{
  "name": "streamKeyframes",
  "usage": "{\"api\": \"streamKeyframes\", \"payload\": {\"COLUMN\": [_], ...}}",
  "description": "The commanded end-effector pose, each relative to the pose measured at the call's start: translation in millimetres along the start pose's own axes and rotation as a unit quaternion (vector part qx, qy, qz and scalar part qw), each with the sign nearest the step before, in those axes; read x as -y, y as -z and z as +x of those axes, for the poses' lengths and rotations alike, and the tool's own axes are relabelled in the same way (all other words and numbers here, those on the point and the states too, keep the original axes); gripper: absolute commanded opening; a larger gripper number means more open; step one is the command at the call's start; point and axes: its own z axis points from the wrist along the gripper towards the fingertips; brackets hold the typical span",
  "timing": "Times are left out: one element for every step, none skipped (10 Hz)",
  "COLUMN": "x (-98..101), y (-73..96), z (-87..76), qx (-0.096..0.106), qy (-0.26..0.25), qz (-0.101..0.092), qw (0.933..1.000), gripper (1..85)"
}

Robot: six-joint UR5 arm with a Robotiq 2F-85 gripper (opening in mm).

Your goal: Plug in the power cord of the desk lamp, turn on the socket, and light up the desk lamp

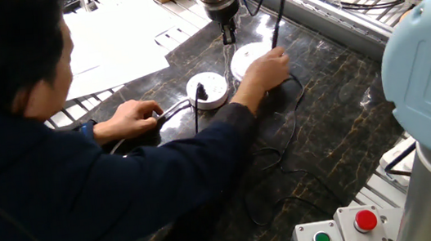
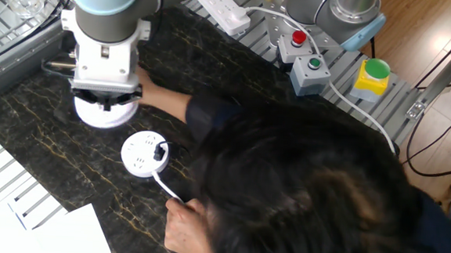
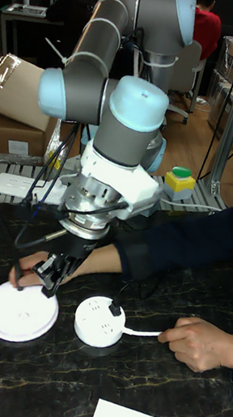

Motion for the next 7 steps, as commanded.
{"api": "streamKeyframes", "payload": {"x": [16.6,30.8,36.3,40.7,48.5,56.3,60.9], "y": [-2.7,-8.9,-12.9,-17.1,-24.2,-35.8,-43.6], "z": [-5.2,-15.6,-20.1,-22.2,-22.9,-21.3,-16.1], "qx": [-0.001,0.009,0.011,0.009,0.008,0.012,0.015], "qy": [0.012,0.028,0.031,0.032,0.036,0.042,0.045], "qz": [0.022,0.044,0.051,0.057,0.068,0.079,0.085], "qw": [0.9997,0.9986,0.9982,0.9978,0.997,0.9959,0.9953], "gripper": [1.3,1.3,1.3,1.3,1.3,1.3,1.3]}}
